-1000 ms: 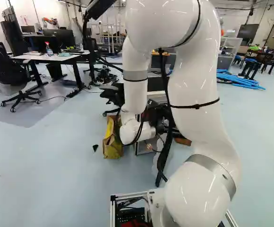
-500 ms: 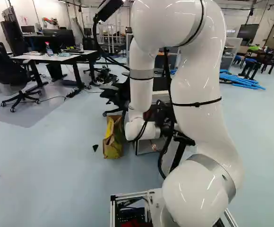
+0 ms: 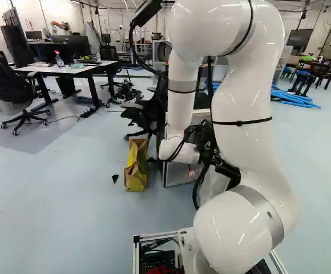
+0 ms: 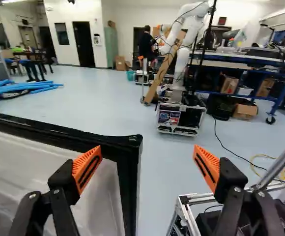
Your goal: Grab a drink from the fridge
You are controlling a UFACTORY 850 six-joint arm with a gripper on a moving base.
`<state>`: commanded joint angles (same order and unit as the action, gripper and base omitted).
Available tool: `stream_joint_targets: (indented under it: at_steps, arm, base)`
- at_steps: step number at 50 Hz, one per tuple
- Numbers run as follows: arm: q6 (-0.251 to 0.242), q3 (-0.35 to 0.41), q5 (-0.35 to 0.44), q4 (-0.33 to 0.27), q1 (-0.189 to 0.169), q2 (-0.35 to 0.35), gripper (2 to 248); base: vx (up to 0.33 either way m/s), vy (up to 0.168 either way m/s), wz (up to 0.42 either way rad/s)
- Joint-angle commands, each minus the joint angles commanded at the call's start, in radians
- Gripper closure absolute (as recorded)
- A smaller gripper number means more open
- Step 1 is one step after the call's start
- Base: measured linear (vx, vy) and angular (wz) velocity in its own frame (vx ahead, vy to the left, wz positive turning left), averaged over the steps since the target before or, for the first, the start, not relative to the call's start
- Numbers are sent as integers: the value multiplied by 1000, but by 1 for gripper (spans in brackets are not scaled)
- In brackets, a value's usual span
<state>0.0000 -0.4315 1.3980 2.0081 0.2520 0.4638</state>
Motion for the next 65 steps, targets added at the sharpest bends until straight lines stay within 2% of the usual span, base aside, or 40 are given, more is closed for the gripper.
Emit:
stream_joint_targets:
  at_steps: [35,49,65]
  arm:
    - [0,-160,-81,15,-265,14,3]
    - [0,-237,-100,15,-352,35,3]
    - [0,-323,-106,15,-436,63,3]
  base:
    - [0,0,0]
    - [0,0,0]
    - [0,0,0]
